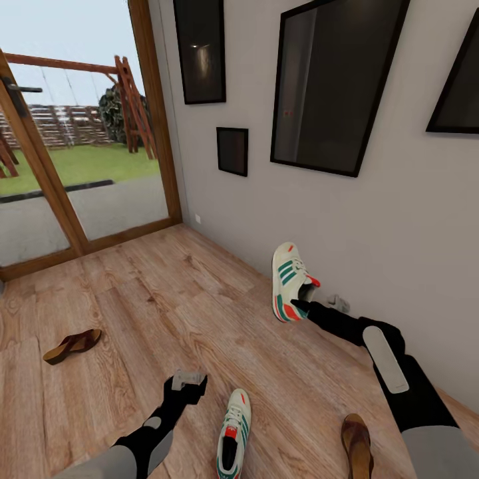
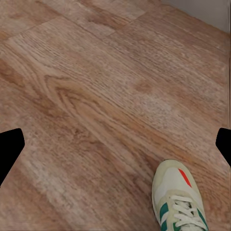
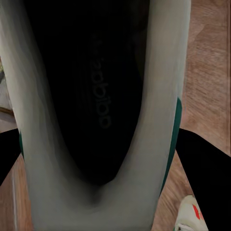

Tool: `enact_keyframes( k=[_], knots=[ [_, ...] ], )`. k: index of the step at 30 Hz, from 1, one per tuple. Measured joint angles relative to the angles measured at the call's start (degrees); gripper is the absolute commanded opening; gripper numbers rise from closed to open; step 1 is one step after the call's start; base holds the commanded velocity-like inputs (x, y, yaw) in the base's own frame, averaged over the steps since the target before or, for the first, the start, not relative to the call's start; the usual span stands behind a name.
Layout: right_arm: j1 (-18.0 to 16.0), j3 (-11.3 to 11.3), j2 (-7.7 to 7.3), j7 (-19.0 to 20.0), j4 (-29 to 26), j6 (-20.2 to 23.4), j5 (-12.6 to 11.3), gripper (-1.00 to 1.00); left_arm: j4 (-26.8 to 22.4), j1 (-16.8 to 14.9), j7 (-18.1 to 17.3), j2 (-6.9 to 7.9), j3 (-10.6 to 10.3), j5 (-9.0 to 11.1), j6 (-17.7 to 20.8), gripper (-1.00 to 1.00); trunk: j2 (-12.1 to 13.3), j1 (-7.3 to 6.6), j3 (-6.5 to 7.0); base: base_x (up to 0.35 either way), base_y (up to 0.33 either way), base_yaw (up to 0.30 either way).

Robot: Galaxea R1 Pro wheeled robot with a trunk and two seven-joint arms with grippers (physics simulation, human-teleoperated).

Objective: Pick up the two gym shoes and the two sandals from the corridor floor and place them onto the hallstand (shoe rack) in the corridor, making sure they are on the rack and not on the floor. Arrange them so the two gym shoes are next to each other and the two sandals are next to each other.

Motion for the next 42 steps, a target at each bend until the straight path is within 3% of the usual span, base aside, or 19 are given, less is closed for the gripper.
enact_keyframes(
  k=[1,3,36,42],
  knots=[
    [0.0,0.0,-0.54,0.0,0.0,0.0,0.0,-1.0,0.1,0.0,0.0,-0.31,-0.1,0.0,-2.5,1.0,0.0,0.0,0.0,0.0,0.0,0.0],
    [0.0,0.0,-0.6,0.0,0.0,0.0,-0.2,-1.0,0.1,0.0,0.0,-0.35,-0.1,0.0,-2.8,1.0,0.0,0.0,0.0,0.0,0.0,0.0],
    [0.0,0.1,-0.57,0.0,0.0,-0.2,0.0,-1.0,0.1,0.0,-0.1,-0.4,-0.1,0.2,-3.1,1.0,0.0,0.0,0.0,-0.071,-0.06,-0.005],
    [0.0,0.1,-0.57,0.0,0.0,-0.3,0.0,-1.0,0.1,0.0,-0.1,-0.4,0.0,0.2,-3.1,1.0,-2.4,1.31,-1.07,0.0,0.0,-0.238]
  ],
)
